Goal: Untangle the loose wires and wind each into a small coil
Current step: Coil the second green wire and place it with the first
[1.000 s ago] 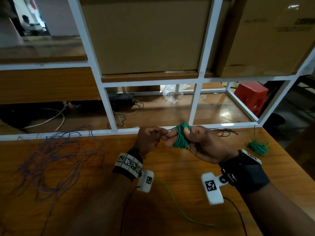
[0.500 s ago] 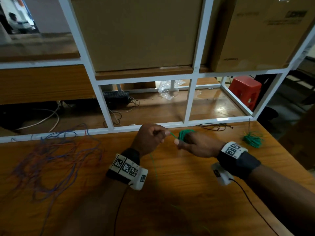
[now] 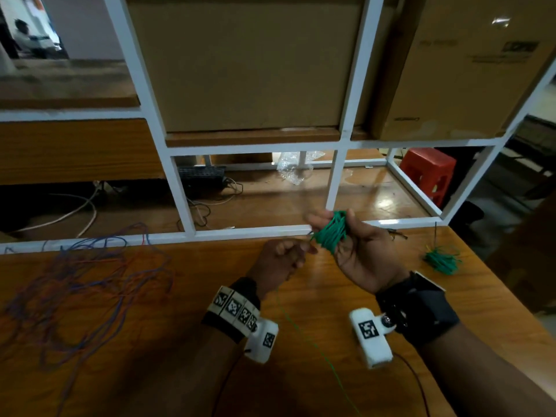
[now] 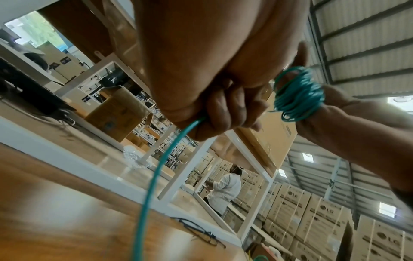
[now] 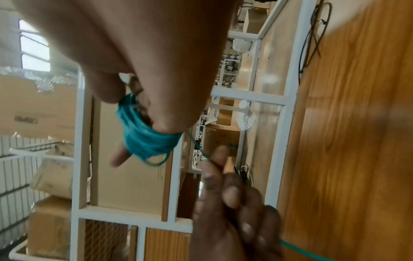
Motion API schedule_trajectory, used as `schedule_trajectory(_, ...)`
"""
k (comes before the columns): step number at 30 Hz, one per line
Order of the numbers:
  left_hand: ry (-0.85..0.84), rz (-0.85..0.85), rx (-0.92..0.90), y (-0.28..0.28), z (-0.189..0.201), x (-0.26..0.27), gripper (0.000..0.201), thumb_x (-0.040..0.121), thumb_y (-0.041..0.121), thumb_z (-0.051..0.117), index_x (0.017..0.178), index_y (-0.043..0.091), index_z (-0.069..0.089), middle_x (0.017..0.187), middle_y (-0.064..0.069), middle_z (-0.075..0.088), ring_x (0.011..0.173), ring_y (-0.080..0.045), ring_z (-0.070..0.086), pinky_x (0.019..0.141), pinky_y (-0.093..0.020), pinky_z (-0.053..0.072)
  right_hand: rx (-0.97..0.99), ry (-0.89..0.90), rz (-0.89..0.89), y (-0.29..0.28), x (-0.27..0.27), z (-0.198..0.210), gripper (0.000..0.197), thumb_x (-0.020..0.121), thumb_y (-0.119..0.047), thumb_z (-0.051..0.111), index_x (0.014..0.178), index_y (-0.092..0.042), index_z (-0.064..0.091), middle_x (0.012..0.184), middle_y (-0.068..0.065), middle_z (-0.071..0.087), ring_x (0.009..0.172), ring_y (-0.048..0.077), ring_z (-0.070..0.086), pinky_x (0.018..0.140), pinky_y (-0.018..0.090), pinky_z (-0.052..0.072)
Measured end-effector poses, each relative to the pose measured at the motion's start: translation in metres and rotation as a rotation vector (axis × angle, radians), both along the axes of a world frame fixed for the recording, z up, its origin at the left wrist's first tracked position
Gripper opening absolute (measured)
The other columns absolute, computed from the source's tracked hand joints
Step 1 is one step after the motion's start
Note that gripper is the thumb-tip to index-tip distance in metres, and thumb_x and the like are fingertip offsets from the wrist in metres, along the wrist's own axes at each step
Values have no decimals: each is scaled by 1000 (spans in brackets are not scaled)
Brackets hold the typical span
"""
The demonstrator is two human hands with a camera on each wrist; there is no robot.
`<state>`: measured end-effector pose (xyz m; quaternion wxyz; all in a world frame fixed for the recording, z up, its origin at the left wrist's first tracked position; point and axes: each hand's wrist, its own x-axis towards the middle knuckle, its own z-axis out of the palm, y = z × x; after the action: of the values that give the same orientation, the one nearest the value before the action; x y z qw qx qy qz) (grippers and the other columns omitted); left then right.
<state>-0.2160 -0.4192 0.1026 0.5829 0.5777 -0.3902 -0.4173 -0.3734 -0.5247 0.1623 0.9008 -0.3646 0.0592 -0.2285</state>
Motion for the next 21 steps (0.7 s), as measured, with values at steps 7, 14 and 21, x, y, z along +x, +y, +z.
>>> schedule_trajectory(7,-131,-45,46,18,-10,-2,22,101,15,58,108,3,75,62,-1,55,50,-7,41,47,-19,33,-983,500,-662,-44,-3,-29,38,112,-37,30,126,-20,61,132,0,69,129,10,57,109,25,40)
schedule_trajectory(14,-419,7,-31,11,9,27,18,100,17,60,101,8,76,64,8,66,61,-4,60,64,-19,50,-1656,970,-74,-38,-24,-42,61,103,-65,29,78,-27,70,90,-2,72,77,11,65,75,38,53)
schedule_trajectory(21,-444,-29,-111,-10,31,31,14,98,17,64,96,11,77,80,-16,72,69,-10,63,69,-24,52,-1307,817,387,-2,-19,-18,50,97,-57,61,83,-13,82,82,-5,79,84,7,72,88,34,55)
